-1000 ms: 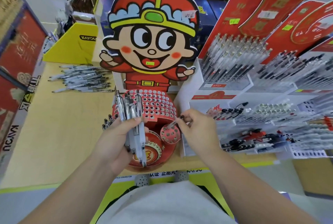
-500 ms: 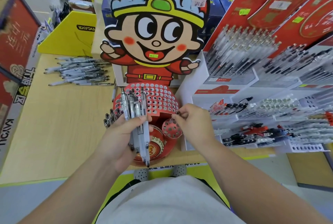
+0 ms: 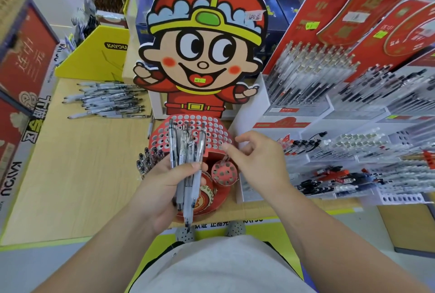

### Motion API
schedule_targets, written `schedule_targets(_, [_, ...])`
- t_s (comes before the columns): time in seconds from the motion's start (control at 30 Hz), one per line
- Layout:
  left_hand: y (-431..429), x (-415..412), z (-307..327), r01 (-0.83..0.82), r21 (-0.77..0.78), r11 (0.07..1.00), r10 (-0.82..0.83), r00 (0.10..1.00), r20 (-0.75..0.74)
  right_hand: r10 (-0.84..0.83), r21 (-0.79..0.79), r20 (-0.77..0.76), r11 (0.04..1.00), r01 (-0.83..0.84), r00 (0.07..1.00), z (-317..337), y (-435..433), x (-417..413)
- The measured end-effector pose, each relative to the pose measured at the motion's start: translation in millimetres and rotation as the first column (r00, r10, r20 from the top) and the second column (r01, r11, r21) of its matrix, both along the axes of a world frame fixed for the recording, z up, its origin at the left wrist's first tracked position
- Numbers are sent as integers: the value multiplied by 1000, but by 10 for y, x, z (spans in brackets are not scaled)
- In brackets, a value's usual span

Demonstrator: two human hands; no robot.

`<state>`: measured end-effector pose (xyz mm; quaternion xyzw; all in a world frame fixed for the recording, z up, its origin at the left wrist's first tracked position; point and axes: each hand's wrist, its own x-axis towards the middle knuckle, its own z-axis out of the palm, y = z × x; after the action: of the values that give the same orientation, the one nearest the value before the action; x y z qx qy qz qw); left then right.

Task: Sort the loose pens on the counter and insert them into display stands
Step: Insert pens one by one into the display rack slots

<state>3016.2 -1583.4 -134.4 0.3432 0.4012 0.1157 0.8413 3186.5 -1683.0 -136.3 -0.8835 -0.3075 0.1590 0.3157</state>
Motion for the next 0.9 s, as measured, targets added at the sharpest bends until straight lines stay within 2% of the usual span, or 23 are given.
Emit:
schedule_targets(0.07, [15, 1, 16, 72, 27, 997, -73, 997, 21, 1, 149, -251, 988, 38, 968, 205, 2, -25])
schedule_targets(0.13, [14, 20, 41, 159, 46, 986, -162, 984, 69, 52, 253, -548, 962, 106, 835, 370, -16, -44])
schedule_targets(0.17, [7, 33, 55, 199, 57, 978, -203, 975, 93, 78, 267, -634, 956, 123, 769, 422, -42, -42])
schedule_targets(0.23, [-18, 71, 82, 260, 73, 963, -268, 954, 135, 109, 263, -710, 957, 118, 696, 470, -106, -23])
schedule_targets(0.33, [-45, 118, 108, 328, 92, 940, -338, 932, 130, 101, 241, -766, 961, 138, 634, 453, -197, 11])
schedule_targets(0.47, [-65, 152, 131, 321, 60, 945, -326, 937, 127, 96, 247, -781, 955, 164, 617, 435, -227, 42])
schedule_targets(0.57, [-62, 204, 103, 190, 22, 982, -190, 981, 28, 101, 298, -772, 930, 216, 627, 499, -206, 109])
schedule_targets(0.7, [12, 196, 16, 33, 3, 999, -33, 999, -36, 52, 371, -676, 886, 279, 735, 578, -259, 262])
schedule_targets(0.8, [66, 143, -52, 17, 9, 1000, -17, 998, -61, -6, 384, -521, 892, 240, 854, 522, -357, 338])
schedule_targets(0.9, [71, 109, -116, 17, 12, 1000, -16, 996, -87, -39, 345, -371, 922, 176, 928, 381, -418, 313])
